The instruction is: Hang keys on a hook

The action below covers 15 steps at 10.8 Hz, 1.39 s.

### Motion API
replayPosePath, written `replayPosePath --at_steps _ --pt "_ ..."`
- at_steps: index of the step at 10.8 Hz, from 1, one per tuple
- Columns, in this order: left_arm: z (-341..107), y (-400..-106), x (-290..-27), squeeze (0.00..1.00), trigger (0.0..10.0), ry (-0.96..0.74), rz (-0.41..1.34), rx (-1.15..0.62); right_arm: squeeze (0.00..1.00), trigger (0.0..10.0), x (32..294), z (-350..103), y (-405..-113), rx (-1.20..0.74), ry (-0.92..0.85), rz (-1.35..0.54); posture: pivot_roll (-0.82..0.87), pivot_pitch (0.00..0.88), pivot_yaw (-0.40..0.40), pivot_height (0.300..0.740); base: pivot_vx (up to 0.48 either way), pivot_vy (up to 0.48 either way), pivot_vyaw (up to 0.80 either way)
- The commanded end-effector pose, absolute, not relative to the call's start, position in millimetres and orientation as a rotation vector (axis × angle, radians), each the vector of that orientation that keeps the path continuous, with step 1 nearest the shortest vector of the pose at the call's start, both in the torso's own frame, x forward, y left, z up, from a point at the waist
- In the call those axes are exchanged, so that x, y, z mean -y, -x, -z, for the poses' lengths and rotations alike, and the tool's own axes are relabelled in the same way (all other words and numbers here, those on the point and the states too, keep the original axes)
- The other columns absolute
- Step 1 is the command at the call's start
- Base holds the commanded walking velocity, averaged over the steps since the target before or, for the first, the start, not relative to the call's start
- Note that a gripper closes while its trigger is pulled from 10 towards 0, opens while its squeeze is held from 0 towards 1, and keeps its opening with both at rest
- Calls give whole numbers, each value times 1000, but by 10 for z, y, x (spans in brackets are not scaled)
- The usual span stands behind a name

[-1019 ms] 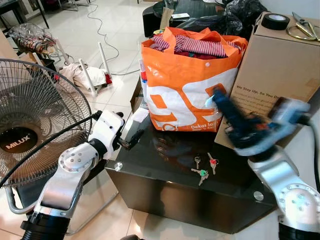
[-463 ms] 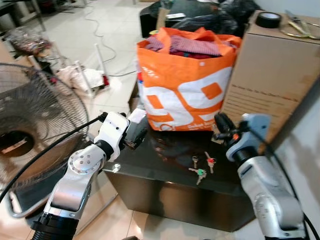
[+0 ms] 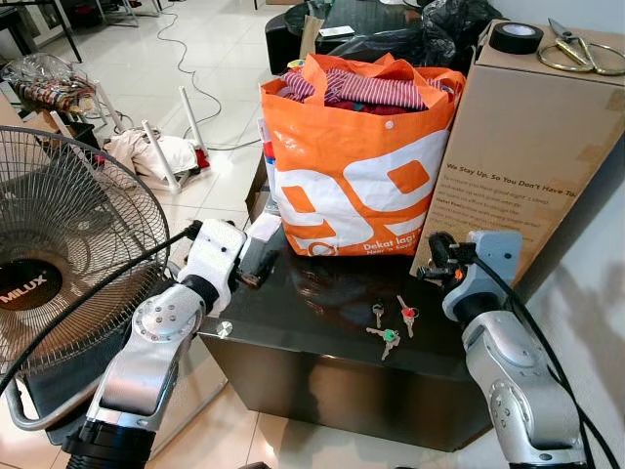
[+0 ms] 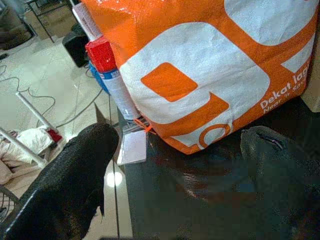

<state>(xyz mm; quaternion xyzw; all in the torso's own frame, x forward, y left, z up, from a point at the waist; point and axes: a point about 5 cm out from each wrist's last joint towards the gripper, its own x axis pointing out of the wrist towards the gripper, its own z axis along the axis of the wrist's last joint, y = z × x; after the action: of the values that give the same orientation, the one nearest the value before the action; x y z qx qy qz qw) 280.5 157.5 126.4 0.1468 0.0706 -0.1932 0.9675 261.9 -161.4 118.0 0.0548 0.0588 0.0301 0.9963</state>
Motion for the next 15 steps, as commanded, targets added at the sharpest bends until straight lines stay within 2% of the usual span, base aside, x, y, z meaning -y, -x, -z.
replayPosePath --at_steps 1,3,8,12,15 --pt "-1282 -2792 -1613 0 10000 -307 365 -138 0 10000 1630 -1163 -2607 -131 -107 -45 -56 0 76 740 0 0 0" --pt "-1277 -2788 -1637 0 10000 -307 347 -138 0 10000 1645 -1162 -2619 -119 -56 -41 -55 0 70 740 -244 0 0" --pt "-1288 -2802 -1624 0 10000 -303 334 -130 0 10000 1651 -1171 -2669 -118 -63 -34 -43 0 57 740 -250 0 0" --pt "-1326 -2877 -1589 0 10000 -275 315 -104 0 10000 1677 -1223 -2742 -99 -36 -40 -59 0 52 740 0 0 0" --pt "-1341 -2916 -1579 0 10000 -272 317 -102 0 10000 1637 -1265 -2780 -83 -26 -66 -69 0 61 740 0 321 0"
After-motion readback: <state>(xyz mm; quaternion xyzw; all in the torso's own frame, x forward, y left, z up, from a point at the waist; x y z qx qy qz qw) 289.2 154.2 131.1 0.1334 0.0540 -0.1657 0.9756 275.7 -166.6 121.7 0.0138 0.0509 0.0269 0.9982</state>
